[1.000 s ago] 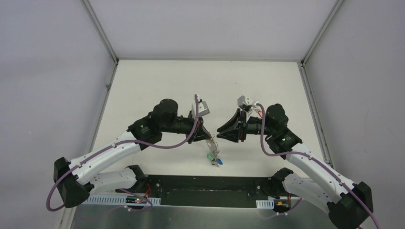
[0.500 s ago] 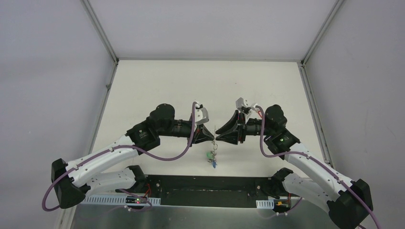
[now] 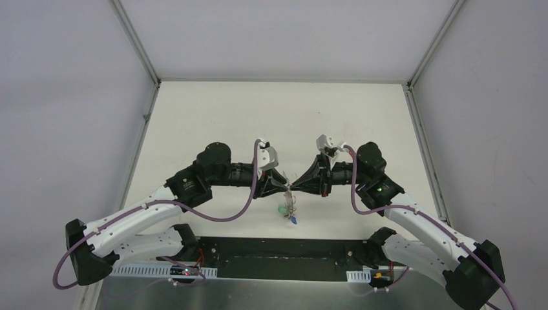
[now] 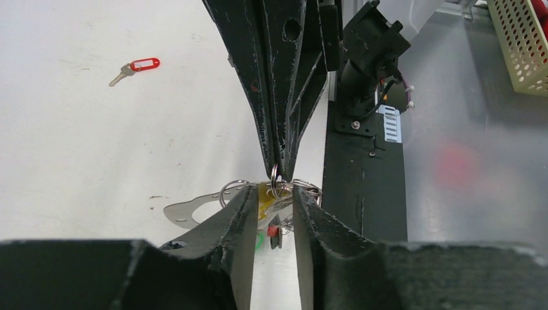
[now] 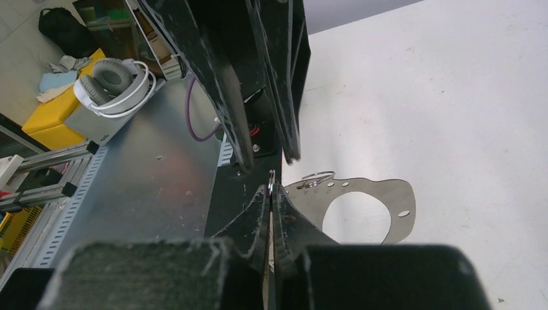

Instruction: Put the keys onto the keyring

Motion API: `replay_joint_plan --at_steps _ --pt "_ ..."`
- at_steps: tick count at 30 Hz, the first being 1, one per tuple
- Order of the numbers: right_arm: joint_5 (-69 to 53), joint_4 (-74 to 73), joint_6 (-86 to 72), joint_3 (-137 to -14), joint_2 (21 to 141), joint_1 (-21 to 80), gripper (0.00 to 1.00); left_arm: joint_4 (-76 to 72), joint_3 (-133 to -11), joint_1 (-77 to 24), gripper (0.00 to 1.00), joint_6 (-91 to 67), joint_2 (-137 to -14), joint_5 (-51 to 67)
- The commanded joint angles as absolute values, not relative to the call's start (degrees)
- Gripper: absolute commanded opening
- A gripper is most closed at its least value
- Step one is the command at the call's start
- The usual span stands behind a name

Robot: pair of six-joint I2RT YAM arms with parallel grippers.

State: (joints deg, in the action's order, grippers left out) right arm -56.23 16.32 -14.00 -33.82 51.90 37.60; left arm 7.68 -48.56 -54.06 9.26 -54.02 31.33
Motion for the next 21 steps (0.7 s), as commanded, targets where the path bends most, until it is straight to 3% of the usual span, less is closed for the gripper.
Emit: replay_joint_plan --at_steps 1,9,21 --pt "-57.56 13.11 -8.89 -35.16 49.74 37.97 0.00 7.42 -47.61 -54.65 0.30 12.43 -49.21 29.66" --pt "-59.27 -2.30 2.54 -41.30 50.19 38.36 0.00 9.54 -48.13 -54.72 0.42 15.36 -48.93 33.24" --pt "-57.76 -16.69 9.43 -48.70 53.23 40.19 0.00 11.67 -52.24 -57.22 0.28 16.16 -56.81 34.41"
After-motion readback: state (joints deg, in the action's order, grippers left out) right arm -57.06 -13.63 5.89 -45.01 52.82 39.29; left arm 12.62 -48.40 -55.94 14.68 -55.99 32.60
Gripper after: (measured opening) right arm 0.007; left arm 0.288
